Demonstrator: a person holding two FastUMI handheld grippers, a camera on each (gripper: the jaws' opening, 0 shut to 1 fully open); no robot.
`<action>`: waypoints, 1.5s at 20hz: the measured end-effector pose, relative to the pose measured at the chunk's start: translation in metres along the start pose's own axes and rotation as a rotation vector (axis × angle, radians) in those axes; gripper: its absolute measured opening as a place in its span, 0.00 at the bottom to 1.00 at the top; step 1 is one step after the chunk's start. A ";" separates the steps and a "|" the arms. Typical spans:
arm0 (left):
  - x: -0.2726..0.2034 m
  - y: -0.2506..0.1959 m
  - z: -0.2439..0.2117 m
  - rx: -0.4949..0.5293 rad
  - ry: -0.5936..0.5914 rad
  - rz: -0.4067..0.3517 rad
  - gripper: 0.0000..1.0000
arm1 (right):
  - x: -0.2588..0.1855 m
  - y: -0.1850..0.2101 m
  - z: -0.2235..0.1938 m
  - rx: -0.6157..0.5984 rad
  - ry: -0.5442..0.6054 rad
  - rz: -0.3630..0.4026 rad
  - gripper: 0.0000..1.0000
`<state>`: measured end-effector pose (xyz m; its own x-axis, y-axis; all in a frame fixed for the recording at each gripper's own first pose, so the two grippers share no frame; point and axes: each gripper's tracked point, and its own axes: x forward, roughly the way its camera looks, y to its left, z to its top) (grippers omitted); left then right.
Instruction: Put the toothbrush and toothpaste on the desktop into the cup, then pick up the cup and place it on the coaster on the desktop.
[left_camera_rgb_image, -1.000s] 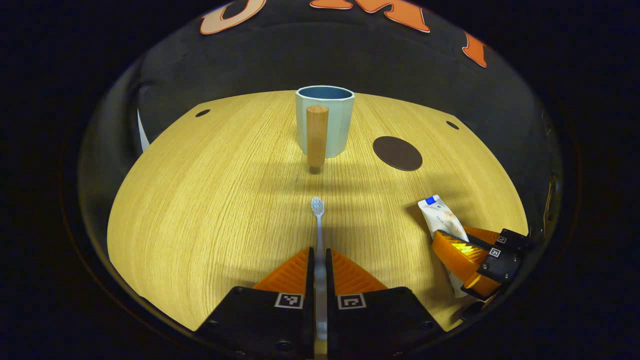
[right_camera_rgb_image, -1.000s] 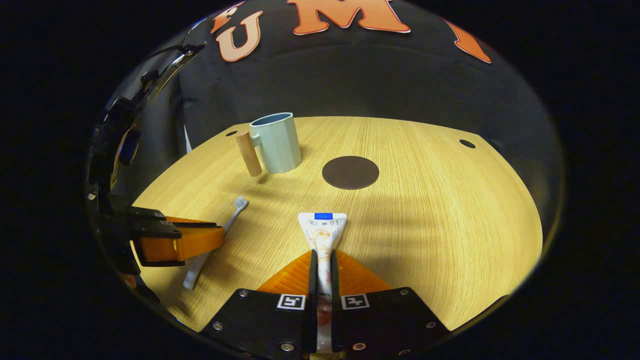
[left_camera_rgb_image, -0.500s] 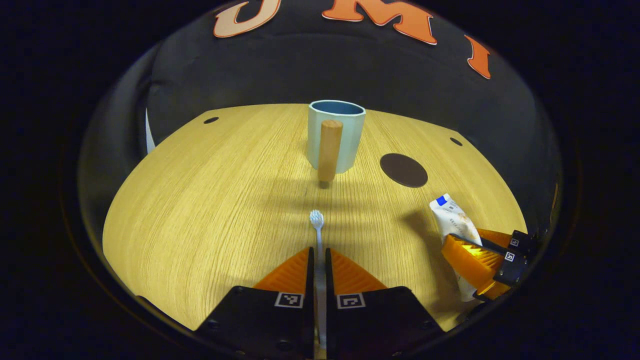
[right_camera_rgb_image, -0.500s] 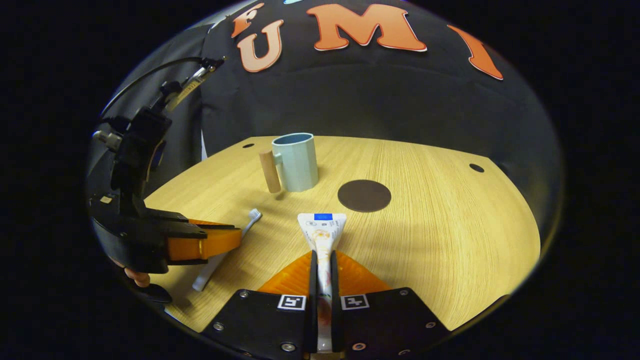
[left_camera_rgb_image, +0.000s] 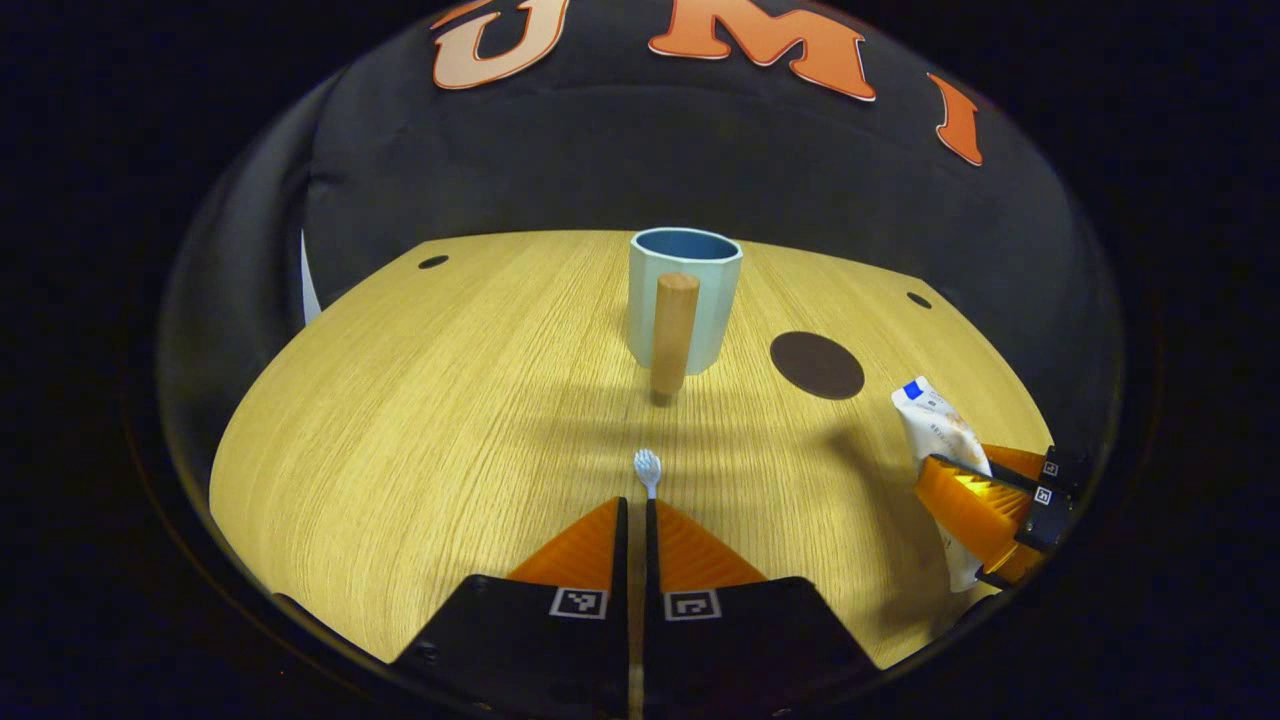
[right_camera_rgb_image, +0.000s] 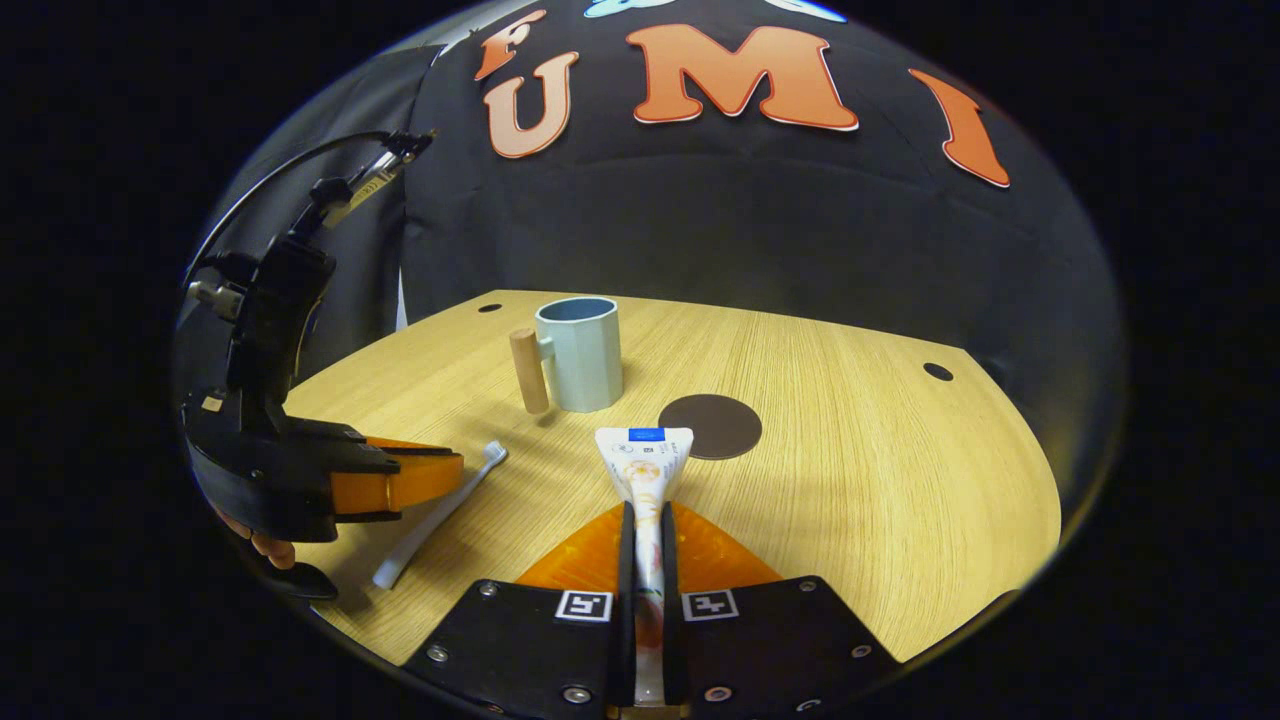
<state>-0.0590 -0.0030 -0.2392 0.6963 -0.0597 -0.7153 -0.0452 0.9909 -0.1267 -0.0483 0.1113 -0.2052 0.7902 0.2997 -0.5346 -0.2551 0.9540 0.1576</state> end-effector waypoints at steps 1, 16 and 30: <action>-0.003 -0.003 -0.001 -0.001 0.015 -0.011 0.10 | 0.000 -0.001 -0.001 0.001 0.006 -0.002 0.11; -0.012 -0.011 -0.016 0.052 0.062 0.012 0.29 | 0.000 -0.004 -0.003 0.022 0.005 0.000 0.11; -0.005 -0.006 -0.015 0.022 0.038 0.000 0.08 | -0.004 -0.008 -0.002 0.054 -0.006 0.003 0.11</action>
<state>-0.0729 -0.0106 -0.2457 0.6683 -0.0636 -0.7412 -0.0297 0.9933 -0.1119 -0.0501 0.1025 -0.2060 0.7926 0.3024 -0.5295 -0.2273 0.9523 0.2035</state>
